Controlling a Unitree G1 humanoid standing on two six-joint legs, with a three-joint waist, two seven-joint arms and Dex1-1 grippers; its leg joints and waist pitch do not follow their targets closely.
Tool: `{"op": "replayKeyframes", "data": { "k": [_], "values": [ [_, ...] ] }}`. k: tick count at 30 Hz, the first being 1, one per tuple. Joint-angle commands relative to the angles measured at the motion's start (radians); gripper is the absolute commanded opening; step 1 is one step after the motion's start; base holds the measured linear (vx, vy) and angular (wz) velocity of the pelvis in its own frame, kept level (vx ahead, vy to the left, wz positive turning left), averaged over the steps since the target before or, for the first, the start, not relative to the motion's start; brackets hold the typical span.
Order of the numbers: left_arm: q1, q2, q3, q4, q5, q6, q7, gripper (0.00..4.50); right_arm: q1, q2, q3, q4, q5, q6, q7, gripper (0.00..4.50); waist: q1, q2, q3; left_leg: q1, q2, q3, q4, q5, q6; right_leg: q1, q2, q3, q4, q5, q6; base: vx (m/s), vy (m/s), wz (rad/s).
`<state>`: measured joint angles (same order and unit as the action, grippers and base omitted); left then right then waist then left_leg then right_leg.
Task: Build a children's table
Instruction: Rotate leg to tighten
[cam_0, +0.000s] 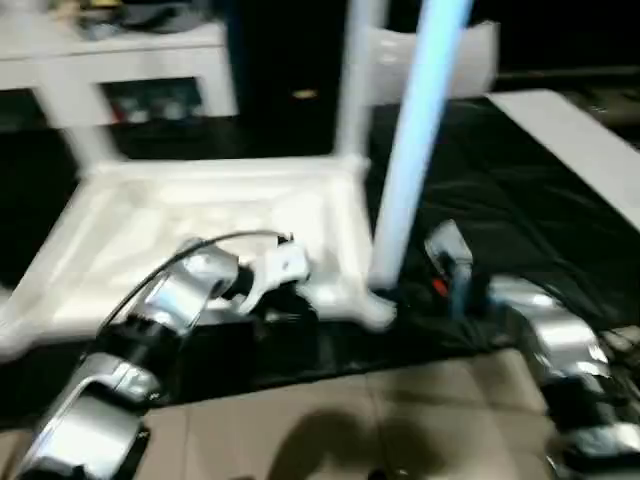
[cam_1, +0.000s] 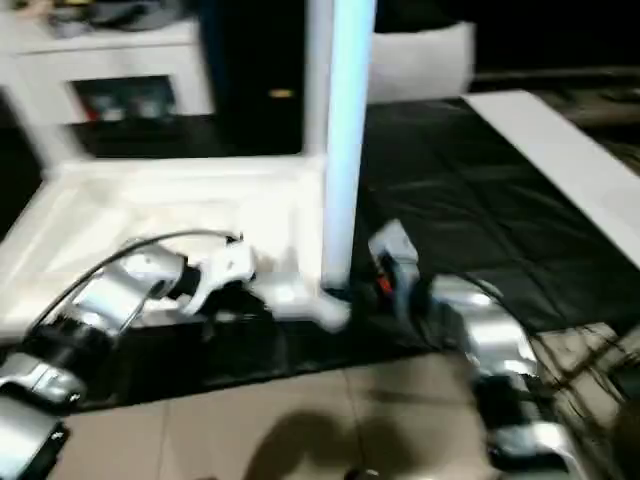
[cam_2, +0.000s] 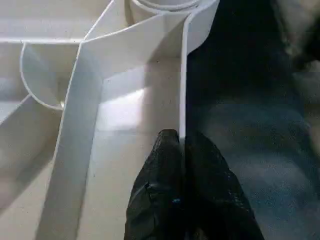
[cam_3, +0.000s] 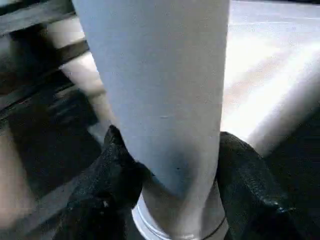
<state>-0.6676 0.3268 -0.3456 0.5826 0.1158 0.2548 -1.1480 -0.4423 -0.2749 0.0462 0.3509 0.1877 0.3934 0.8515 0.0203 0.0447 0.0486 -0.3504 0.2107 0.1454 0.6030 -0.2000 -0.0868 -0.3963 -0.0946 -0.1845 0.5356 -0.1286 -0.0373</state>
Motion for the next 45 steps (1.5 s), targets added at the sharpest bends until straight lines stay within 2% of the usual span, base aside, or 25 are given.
{"op": "replayKeyframes", "data": {
  "k": [1,2,4,5,6,7,9,12,14,16,17,20,21,23,25,26,27,32,35,36,37,38,41,43,45],
  "values": [
    [-0.005,-0.080,-0.022,-0.034,-0.053,0.017,0.006,0.00,-0.027,0.047,0.013,0.022,-0.010,0.036,-0.110,1.98,-0.012,-0.002,-0.059,-0.008,0.018,-0.015,-0.072,-0.354,0.035,0.076,-0.057,0.009,-0.102,-0.592,0.058,0.000,0.000,0.00],
    [-0.015,-0.117,-0.005,-0.016,-0.044,0.042,0.077,0.00,-0.036,0.091,-0.004,0.038,-0.016,0.035,-0.189,1.98,-0.023,0.003,-0.056,0.010,0.022,-0.011,-0.073,-0.390,0.044,0.065,-0.058,0.010,-0.109,-0.570,0.041,0.000,0.000,0.00],
    [-0.021,-0.135,0.005,-0.008,-0.036,0.058,0.117,0.00,-0.036,0.117,-0.016,0.043,-0.014,0.026,-0.225,1.98,-0.037,0.004,-0.056,0.011,0.022,-0.013,-0.073,-0.411,0.038,0.069,-0.063,0.005,-0.107,-0.549,0.018,0.000,0.000,0.00],
    [-0.025,-0.146,0.007,-0.003,-0.027,0.059,0.143,0.00,-0.034,0.137,-0.025,0.046,-0.002,0.008,-0.231,2.32,-0.042,0.000,-0.059,0.010,0.017,-0.013,-0.072,-0.404,0.040,0.071,-0.065,0.006,-0.105,-0.541,0.015,0.000,0.000,0.00],
    [-0.025,-0.146,0.007,-0.003,-0.027,0.059,0.143,0.00,-0.034,0.137,-0.025,0.046,-0.002,0.008,-0.231,2.53,-0.044,-0.002,-0.059,0.009,0.014,-0.011,-0.071,-0.394,0.043,0.070,-0.067,0.007,-0.106,-0.542,0.014,0.000,0.000,0.00],
    [-0.025,-0.157,0.009,-0.002,-0.012,0.066,0.167,0.00,-0.023,0.159,-0.035,0.034,0.010,-0.005,-0.230,2.66,-0.041,-0.001,-0.059,0.013,0.009,-0.007,-0.068,-0.374,0.046,0.065,-0.069,0.007,-0.109,-0.548,0.008,0.000,0.000,0.00],
    [-0.025,-0.156,0.004,-0.003,-0.004,0.063,0.168,0.00,-0.016,0.160,-0.033,0.023,0.012,-0.009,-0.219,2.88,-0.039,-0.004,-0.060,0.011,0.008,-0.005,-0.068,-0.344,0.055,0.066,-0.069,0.010,-0.107,-0.535,-0.006,0.000,0.000,0.00],
    [-0.014,-0.119,-0.026,0.000,0.027,0.025,0.148,0.00,0.012,0.131,-0.032,-0.013,0.028,-0.035,-0.168,3.14,-0.031,0.001,-0.064,0.006,0.016,-0.006,-0.075,-0.315,0.062,0.069,-0.069,0.023,-0.094,-0.475,-0.032,0.000,0.000,0.00],
    [-0.012,-0.101,-0.031,0.005,0.033,0.004,0.135,0.00,0.019,0.110,-0.035,-0.018,0.031,-0.049,-0.138,3.33,-0.024,-0.001,-0.066,0.002,0.017,-0.004,-0.077,-0.292,0.071,0.072,-0.070,0.031,-0.085,-0.440,-0.055,0.000,0.000,0.00],
    [-0.009,-0.081,-0.034,0.006,0.034,-0.016,0.117,0.00,0.033,0.072,-0.026,-0.033,0.039,-0.060,-0.074,3.54,-0.017,-0.004,-0.066,0.002,0.015,-0.001,-0.074,-0.278,0.074,0.070,-0.069,0.034,-0.083,-0.444,-0.059,0.000,0.000,0.00],
    [-0.008,-0.077,-0.035,0.006,0.033,-0.020,0.113,0.00,0.037,0.063,-0.023,-0.037,0.039,-0.065,-0.057,3.54,-0.009,-0.007,-0.065,0.005,0.012,0.003,-0.072,-0.269,0.078,0.067,-0.070,0.037,-0.084,-0.460,-0.057,0.000,0.000,0.00],
    [0.000,-0.042,-0.054,-0.004,0.035,-0.055,0.050,0.00,0.058,-0.007,-0.017,-0.056,0.043,-0.093,0.053,3.89,0.008,-0.009,-0.068,-0.004,0.010,0.005,-0.069,-0.217,0.084,0.069,-0.070,0.042,-0.076,-0.458,-0.054,0.000,0.000,0.00],
    [0.002,-0.030,-0.061,-0.006,0.039,-0.069,0.030,0.00,0.063,-0.027,-0.022,-0.061,0.053,-0.088,0.082,3.96,0.016,-0.011,-0.070,-0.003,0.010,0.004,-0.068,-0.206,0.085,0.072,-0.069,0.042,-0.075,-0.452,-0.050,0.000,0.000,0.00],
    [0.000,0.005,-0.085,0.000,0.051,-0.124,-0.023,0.00,0.077,-0.092,-0.027,-0.075,0.081,-0.087,0.178,4.11,0.032,-0.008,-0.072,-0.004,0.015,0.006,-0.068,-0.182,0.100,0.069,-0.067,0.047,-0.066,-0.423,-0.056,0.000,0.000,0.00],
    [-0.001,0.019,-0.096,0.007,0.053,-0.154,-0.051,0.00,0.082,-0.125,-0.020,-0.073,0.082,-0.091,0.221,4.23,0.043,-0.008,-0.075,-0.005,0.020,0.005,-0.069,-0.158,0.101,0.070,-0.066,0.048,-0.059,-0.391,-0.066,0.000,0.000,0.00],
    [-0.003,0.040,-0.112,0.008,0.055,-0.195,-0.092,0.00,0.089,-0.170,-0.008,-0.068,0.075,-0.109,0.279,4.40,0.052,-0.009,-0.078,-0.006,0.023,0.004,-0.069,-0.144,0.103,0.071,-0.067,0.049,-0.054,-0.368,-0.075,0.000,0.000,0.00],
    [-0.002,0.053,-0.123,0.004,0.052,-0.218,-0.123,0.00,0.091,-0.192,-0.001,-0.065,0.068,-0.125,0.304,4.46,0.053,-0.008,-0.077,-0.005,0.026,0.005,-0.069,-0.139,0.104,0.069,-0.066,0.052,-0.052,-0.356,-0.080,0.000,0.000,0.00],
    [0.013,0.102,-0.162,-0.028,0.036,-0.275,-0.256,0.00,0.082,-0.261,0.030,-0.050,0.056,-0.168,0.421,4.46,0.080,-0.012,-0.079,-0.005,0.027,0.011,-0.070,-0.130,0.098,0.067,-0.066,0.061,-0.041,-0.336,-0.101,0.000,0.000,0.00],
    [0.016,0.129,-0.187,-0.034,0.038,-0.330,-0.311,0.00,0.062,-0.286,0.052,-0.051,0.090,-0.131,0.526,4.46,0.089,-0.016,-0.076,0.000,0.023,0.017,-0.069,-0.149,0.102,0.062,-0.064,0.065,-0.046,-0.381,-0.092,0.000,0.000,0.00],
    [0.015,0.131,-0.190,-0.033,0.038,-0.341,-0.319,0.00,0.057,-0.289,0.059,-0.052,0.098,-0.123,0.544,4.46,0.090,-0.016,-0.075,-0.002,0.022,0.017,-0.069,-0.154,0.103,0.062,-0.063,0.065,-0.046,-0.391,-0.090,0.000,0.000,0.00],
    [0.014,0.132,-0.191,-0.031,0.037,-0.345,-0.321,0.00,0.056,-0.291,0.061,-0.052,0.101,-0.122,0.549,4.19,0.093,-0.016,-0.074,0.002,0.023,0.019,-0.070,-0.163,0.102,0.059,-0.063,0.066,-0.050,-0.413,-0.083,0.000,0.000,0.00],
    [0.013,0.136,-0.195,-0.033,0.036,-0.354,-0.336,0.00,0.052,-0.289,0.076,-0.055,0.113,-0.113,0.574,4.12,0.095,-0.019,-0.073,0.004,0.023,0.019,-0.070,-0.167,0.096,0.057,-0.062,0.066,-0.052,-0.430,-0.079,0.000,0.000,0.00],
    [0.010,0.134,-0.195,-0.041,0.032,-0.359,-0.348,0.00,0.042,-0.267,0.109,-0.045,0.118,-0.113,0.610,4.07,0.097,-0.019,-0.072,0.005,0.021,0.019,-0.070,-0.176,0.085,0.055,-0.063,0.065,-0.056,-0.469,-0.065,0.000,0.000,0.00],
    [0.008,0.131,-0.195,-0.045,0.031,-0.357,-0.350,0.00,0.035,-0.253,0.119,-0.033,0.116,-0.114,0.620,3.71,0.098,-0.020,-0.072,0.005,0.020,0.019,-0.070,-0.173,0.078,0.055,-0.063,0.063,-0.057,-0.478,-0.059,0.000,0.000,0.00],
    [0.008,0.128,-0.195,-0.047,0.030,-0.356,-0.350,0.00,0.030,-0.245,0.132,-0.025,0.113,-0.109,0.633,3.71,0.099,-0.020,-0.074,0.005,0.020,0.019,-0.070,-0.168,0.075,0.055,-0.063,0.063,-0.058,-0.480,-0.055,0.000,0.000,0.00]
  ]
}}
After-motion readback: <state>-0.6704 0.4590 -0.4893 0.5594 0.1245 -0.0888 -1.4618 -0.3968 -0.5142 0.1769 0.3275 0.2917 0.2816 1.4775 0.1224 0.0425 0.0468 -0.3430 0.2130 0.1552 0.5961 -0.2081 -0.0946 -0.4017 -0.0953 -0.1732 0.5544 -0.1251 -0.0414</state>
